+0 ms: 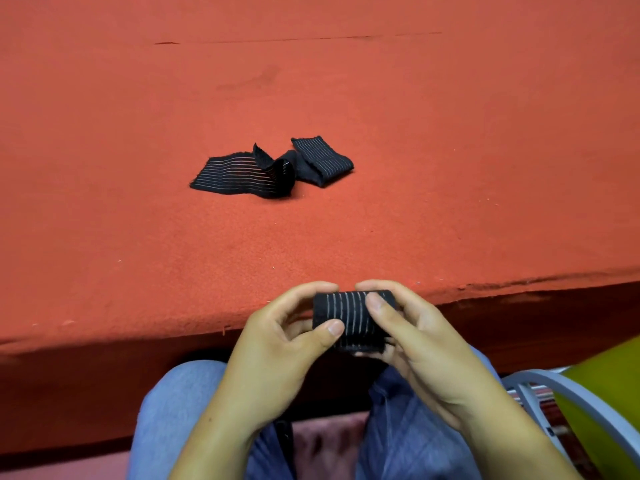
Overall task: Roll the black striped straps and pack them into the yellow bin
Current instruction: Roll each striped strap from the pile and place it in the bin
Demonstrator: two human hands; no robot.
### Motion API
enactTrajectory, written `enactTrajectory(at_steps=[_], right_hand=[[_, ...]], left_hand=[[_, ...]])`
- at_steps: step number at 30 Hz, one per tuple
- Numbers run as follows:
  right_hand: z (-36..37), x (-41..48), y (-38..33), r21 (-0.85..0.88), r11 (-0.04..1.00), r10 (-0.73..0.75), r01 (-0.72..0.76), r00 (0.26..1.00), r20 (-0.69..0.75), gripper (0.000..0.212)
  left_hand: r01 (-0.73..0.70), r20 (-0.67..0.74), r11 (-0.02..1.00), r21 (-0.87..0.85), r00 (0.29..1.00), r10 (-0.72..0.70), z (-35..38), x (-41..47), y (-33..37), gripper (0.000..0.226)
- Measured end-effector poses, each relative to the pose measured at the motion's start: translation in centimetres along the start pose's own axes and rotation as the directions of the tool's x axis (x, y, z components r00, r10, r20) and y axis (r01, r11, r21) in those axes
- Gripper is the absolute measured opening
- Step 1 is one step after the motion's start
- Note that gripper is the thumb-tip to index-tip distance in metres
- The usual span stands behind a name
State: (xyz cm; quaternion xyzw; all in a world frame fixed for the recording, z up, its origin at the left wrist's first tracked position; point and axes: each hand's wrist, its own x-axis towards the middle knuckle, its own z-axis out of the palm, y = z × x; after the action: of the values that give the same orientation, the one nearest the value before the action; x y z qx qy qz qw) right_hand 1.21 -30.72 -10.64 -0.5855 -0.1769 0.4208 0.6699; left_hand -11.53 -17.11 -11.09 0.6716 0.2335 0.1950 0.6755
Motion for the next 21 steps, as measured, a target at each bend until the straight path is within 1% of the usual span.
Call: enactTrajectory(at_steps=[2,4,6,8,10,12,13,17,19,21], right_hand=[[0.11,-0.14,-0.15,0.02,0.999,0.031,-0.031,1.0,0.004,0.047],[0.17,-0.22,-0.32,0.042,0.998,0.037,-0.037,0.999,0.004,0.047],[0.05,-0.08,-0.23,0.063,0.998,0.024,-0.022,0.999,-0.032,0.042],[-0.07,0.04,-0.08,0.064,0.998,0.011,-0.007,0.998,-0.062,0.035],[-0.12,0.03,0.2,0.061,0.998,-0.002,0.006,0.998,-0.057,0.026],[-0.11,-0.02,0.39,0.046,0.999,-0.011,0.014,0.998,-0.055,0.012],[-0.1,-0.02,0.47,0.036,0.999,-0.018,0.02,0.998,-0.056,0.01],[-0.32,0.11,0.4,-0.011,0.998,-0.065,0.064,0.996,-0.057,0.014],[-0.39,0.16,0.41,-0.032,0.997,-0.076,0.074,0.995,-0.064,0.022],[-0.43,0.21,0.44,-0.048,0.996,-0.077,0.074,0.995,-0.07,0.025]], left_hand=[[-0.027,-0.011,0.999,0.031,1.0,0.027,0.06,-0.03,0.06,0.041],[-0.026,-0.001,0.999,0.036,1.0,0.026,0.18,-0.05,0.17,0.04],[-0.002,0.032,1.0,0.03,0.999,0.001,0.24,-0.05,0.31,0.038],[0.024,0.058,0.999,0.032,0.998,-0.026,0.3,-0.09,0.63,0.032],[0.023,0.047,0.997,0.073,0.999,-0.026,0.32,-0.06,0.87,0.031],[0.03,0.025,0.994,0.103,0.999,-0.032,0.33,0.0,0.91,0.034],[0.036,0.02,0.994,0.104,0.999,-0.038,0.35,0.02,0.85,0.034],[0.077,0.032,0.995,0.058,0.996,-0.079,0.66,0.18,0.46,0.033],[0.066,0.015,0.995,0.075,0.998,-0.068,0.76,0.2,0.29,0.031],[0.051,-0.013,0.997,0.065,0.999,-0.051,0.82,0.21,0.24,0.024]])
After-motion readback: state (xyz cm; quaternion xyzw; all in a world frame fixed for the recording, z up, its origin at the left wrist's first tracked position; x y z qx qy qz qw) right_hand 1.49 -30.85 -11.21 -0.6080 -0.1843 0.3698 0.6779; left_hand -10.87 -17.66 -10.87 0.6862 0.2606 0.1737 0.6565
